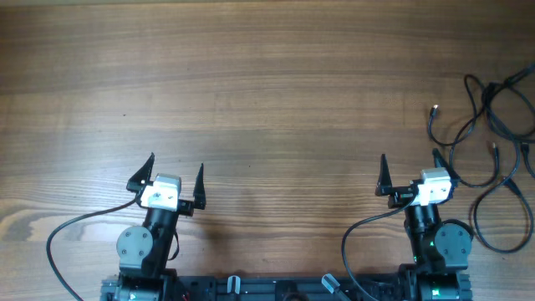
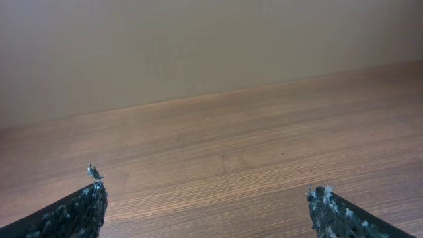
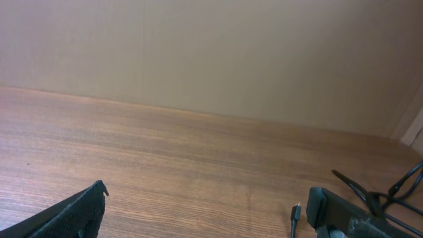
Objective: Untangle cables
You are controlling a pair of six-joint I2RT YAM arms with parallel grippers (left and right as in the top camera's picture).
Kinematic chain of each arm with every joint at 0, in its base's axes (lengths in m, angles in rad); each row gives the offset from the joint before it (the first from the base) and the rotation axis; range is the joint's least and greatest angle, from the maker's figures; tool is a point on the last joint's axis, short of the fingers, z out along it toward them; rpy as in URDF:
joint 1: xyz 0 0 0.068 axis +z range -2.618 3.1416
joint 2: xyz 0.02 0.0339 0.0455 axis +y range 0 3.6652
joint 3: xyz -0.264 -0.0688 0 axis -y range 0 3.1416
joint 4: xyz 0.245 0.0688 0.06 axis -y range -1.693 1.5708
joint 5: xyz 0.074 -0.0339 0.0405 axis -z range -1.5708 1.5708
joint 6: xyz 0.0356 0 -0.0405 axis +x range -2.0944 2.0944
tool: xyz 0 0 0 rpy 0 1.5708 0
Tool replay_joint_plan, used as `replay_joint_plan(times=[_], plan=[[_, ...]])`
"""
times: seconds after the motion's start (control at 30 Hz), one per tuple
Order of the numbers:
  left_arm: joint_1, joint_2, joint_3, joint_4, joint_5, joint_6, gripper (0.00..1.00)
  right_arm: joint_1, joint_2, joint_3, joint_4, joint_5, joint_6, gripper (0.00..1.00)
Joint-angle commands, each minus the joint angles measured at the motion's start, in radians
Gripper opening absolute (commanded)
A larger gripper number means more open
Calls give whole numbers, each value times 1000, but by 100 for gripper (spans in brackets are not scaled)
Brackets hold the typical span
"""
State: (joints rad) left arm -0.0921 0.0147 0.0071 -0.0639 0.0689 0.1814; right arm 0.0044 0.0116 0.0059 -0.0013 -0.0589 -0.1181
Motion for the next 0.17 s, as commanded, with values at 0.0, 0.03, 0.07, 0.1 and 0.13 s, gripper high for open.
replay_joint_plan(times=[0.0,0.03,0.07,0.1,0.13], plan=[[3,-12,-2,-9,2,-10,100,6,-8,-1,2,6,-12,100],[3,-12,-2,-9,2,-10,100,6,-8,-1,2,6,-12,100],[3,-12,-2,-9,2,-10,100,6,-8,-1,2,6,-12,100],[3,-12,-2,-9,2,-10,100,6,-8,-1,2,6,-12,100],[3,-12,-2,-9,2,-10,100,6,-8,-1,2,6,-12,100]])
